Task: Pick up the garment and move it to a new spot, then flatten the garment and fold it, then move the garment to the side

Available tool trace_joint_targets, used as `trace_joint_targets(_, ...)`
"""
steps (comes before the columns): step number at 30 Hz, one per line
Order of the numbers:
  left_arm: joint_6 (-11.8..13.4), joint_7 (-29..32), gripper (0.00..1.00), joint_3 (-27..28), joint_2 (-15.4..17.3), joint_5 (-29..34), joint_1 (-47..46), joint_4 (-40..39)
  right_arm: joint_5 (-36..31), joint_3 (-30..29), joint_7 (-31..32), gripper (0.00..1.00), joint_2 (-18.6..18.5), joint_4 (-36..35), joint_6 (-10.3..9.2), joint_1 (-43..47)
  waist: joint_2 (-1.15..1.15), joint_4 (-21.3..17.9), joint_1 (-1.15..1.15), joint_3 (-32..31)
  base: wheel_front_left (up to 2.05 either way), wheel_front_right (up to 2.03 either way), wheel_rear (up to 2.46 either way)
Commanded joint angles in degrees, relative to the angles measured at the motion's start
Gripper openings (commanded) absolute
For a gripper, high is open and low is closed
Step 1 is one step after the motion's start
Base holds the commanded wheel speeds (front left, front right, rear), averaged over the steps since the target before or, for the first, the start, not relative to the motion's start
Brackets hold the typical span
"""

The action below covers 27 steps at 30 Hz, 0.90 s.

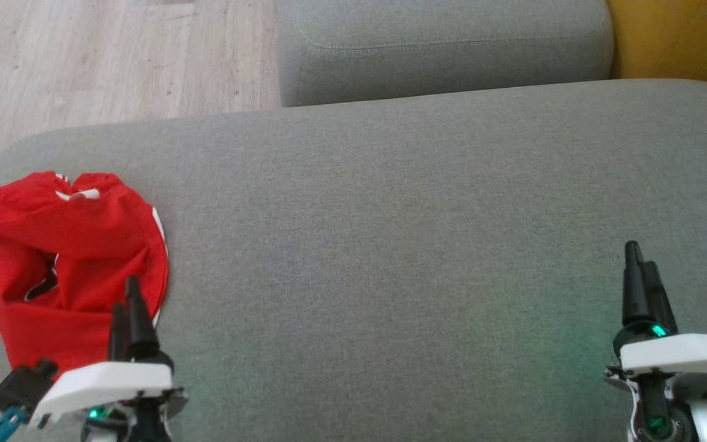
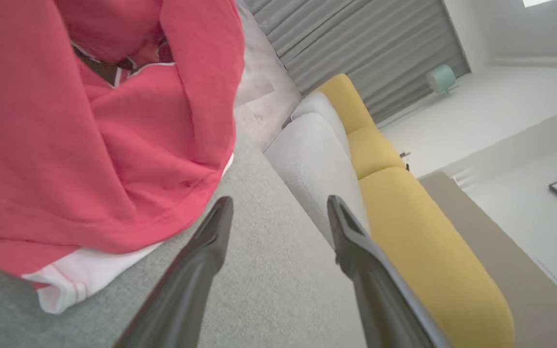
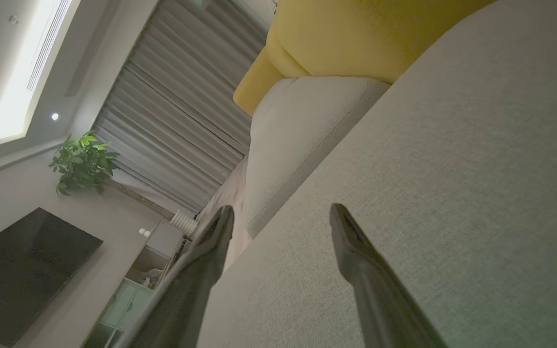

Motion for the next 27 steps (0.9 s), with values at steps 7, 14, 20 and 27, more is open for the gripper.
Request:
trace_joint_targets(7, 1.24, -1.72, 1.00, -2.71, 0.50, 9.77, -3.50, -3.29, -7.71, 1.03, -1.89, 1.00, -0.33, -3.77, -0.02, -2.31, 0.00, -0.03, 0.00, 0.13, 0.00, 0.00, 0.00)
trace_joint_targets(14, 2.45, -2.91, 1.00, -6.15, 1.33, 17.87, -4.22, -3.51, -14.08, 1.85, -3.08, 1.00, -0.35, -5.07, -0.02, -2.29, 0.00, -0.16, 0.00, 0.16, 0.00, 0.00, 0.00)
trace_joint_targets(20, 3.97, -3.93, 1.00, -9.77, 2.85, 23.20, -4.92, -2.78, -19.05, 2.53, -4.09, 1.00, -0.37, -5.77, -0.02, -2.22, 0.00, -0.28, 0.00, 0.11, 0.00, 0.00, 0.00)
trace_joint_targets(27, 6.82, -5.12, 1.00, -14.33, 4.85, 29.20, -6.21, -2.16, -24.80, 3.38, -5.27, 1.00, -0.39, -6.57, -0.03, -2.21, 0.00, -0.29, 0.00, 0.21, 0.00, 0.00, 0.00)
